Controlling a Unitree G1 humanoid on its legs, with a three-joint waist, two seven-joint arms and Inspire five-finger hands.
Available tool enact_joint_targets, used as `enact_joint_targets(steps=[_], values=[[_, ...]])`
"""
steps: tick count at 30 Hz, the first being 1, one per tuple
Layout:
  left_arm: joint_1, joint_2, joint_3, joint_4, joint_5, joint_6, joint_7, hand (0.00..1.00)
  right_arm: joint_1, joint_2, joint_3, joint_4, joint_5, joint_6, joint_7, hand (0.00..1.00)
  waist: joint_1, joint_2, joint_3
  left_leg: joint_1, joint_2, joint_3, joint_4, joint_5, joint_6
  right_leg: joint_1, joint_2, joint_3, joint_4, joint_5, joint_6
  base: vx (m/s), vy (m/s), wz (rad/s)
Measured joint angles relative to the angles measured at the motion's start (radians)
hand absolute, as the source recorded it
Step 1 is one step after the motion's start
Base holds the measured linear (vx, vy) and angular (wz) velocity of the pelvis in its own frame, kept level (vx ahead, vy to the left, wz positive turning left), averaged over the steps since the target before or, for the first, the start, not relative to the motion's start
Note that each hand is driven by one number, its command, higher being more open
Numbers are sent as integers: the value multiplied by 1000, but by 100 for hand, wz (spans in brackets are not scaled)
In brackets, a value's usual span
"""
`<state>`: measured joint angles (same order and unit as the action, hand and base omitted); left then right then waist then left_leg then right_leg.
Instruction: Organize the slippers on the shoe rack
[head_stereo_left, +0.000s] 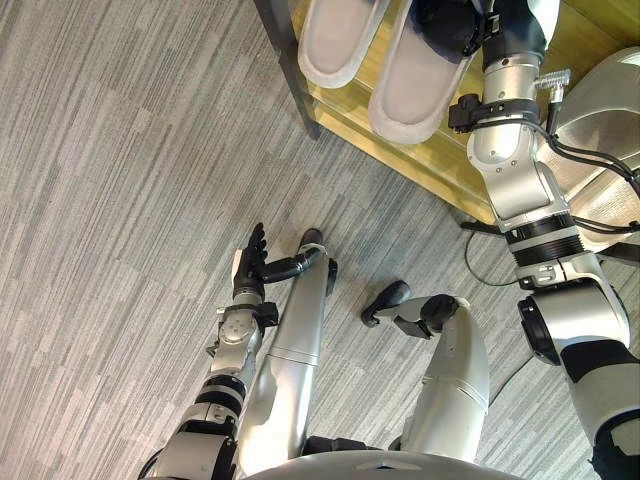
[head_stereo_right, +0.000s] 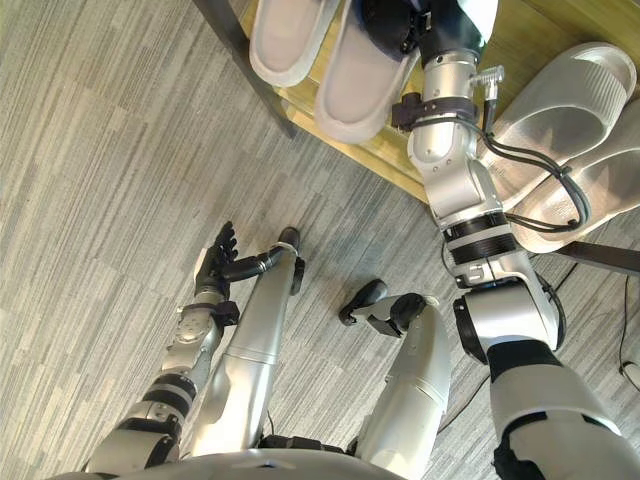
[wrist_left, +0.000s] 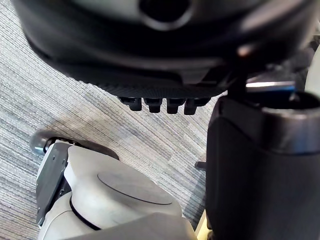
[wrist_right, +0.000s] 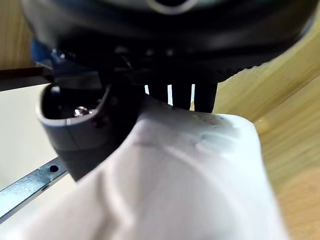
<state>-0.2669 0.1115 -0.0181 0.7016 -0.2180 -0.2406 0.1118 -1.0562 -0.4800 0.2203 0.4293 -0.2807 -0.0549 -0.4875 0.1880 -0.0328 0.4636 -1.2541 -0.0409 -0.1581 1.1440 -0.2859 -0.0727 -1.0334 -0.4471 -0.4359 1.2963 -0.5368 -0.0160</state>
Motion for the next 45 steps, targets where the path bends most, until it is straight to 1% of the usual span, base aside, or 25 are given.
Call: enact_joint_targets(steps=[8, 11, 13, 16, 18, 24, 29, 33, 38, 44, 45], values=[[-2, -1, -5, 3, -5, 9, 22, 100, 9, 10, -2, -8, 30, 1, -27, 100, -8, -3, -3, 10, 2, 1, -4, 1, -2, 8, 3, 0, -5, 0, 0, 35, 26, -1], [-3, 0, -4, 9, -4, 14, 31, 100, 41, 11, -4, -56, 27, 1, -27, 100, -11, -5, -5, 21, 5, 0, -7, 2, -3, 20, 7, -2, -10, 0, 0, 26, 13, -1], [-4, 3, -4, 12, -3, 29, 38, 100, 71, 16, -4, -80, 27, 0, -27, 100, -13, -7, -6, 40, 7, 0, -15, 2, -3, 37, 11, -3, -18, 0, 0, 18, 8, -1], [-4, 14, -3, 38, -3, 34, 43, 100, 111, 29, -4, -92, 28, -1, -23, 100, -17, -26, -25, 54, 12, 4, -32, 3, -4, 44, 17, 0, -30, 1, 0, 26, 1, -2], [-1, 15, 2, 41, -4, 34, 40, 100, 133, 29, -5, -107, 28, -1, -18, 100, -18, -31, -29, 57, 14, 4, -38, 4, -6, 45, 20, -2, -37, 1, 0, 50, 2, -2], [9, 23, 3, 44, -4, 37, 42, 100, 158, 30, -5, -113, 27, 0, 19, 100, -25, -31, -29, 84, 25, 6, -54, 4, -6, 74, 30, -7, -57, 2, 0, 42, 17, -2], [14, 27, 3, 45, -4, 40, 45, 100, 158, 37, -7, -111, 6, 6, 18, 100, -25, -31, -29, 94, 33, 11, -62, 4, -6, 79, 37, -6, -66, 4, -1, 14, 21, -3], [14, 27, 3, 45, -4, 44, 53, 100, 158, 70, -28, -108, 5, 16, 8, 100, -24, -31, -29, 98, 38, 12, -71, 4, -7, 79, 42, -5, -73, 5, -2, 12, 25, -2], [14, 28, 4, 49, -4, 52, 59, 100, 158, 96, -55, -69, 7, 51, -4, 100, -24, -31, -29, 111, 40, 12, -80, 4, -7, 93, 47, -7, -84, 6, -1, 5, 23, 0], [14, 28, 4, 57, -7, 56, 63, 100, 160, 141, -74, -59, 12, 55, -4, 100, -26, -30, -29, 131, 41, 15, -98, 5, -7, 109, 50, -8, -102, 9, 1, 9, 33, 0], [14, 28, 4, 57, -7, 57, 63, 100, 181, 163, -83, -85, 20, 55, -4, 100, -26, -30, -29, 132, 42, 16, -98, 5, -7, 112, 51, -9, -104, 9, 1, 10, 40, 0]])
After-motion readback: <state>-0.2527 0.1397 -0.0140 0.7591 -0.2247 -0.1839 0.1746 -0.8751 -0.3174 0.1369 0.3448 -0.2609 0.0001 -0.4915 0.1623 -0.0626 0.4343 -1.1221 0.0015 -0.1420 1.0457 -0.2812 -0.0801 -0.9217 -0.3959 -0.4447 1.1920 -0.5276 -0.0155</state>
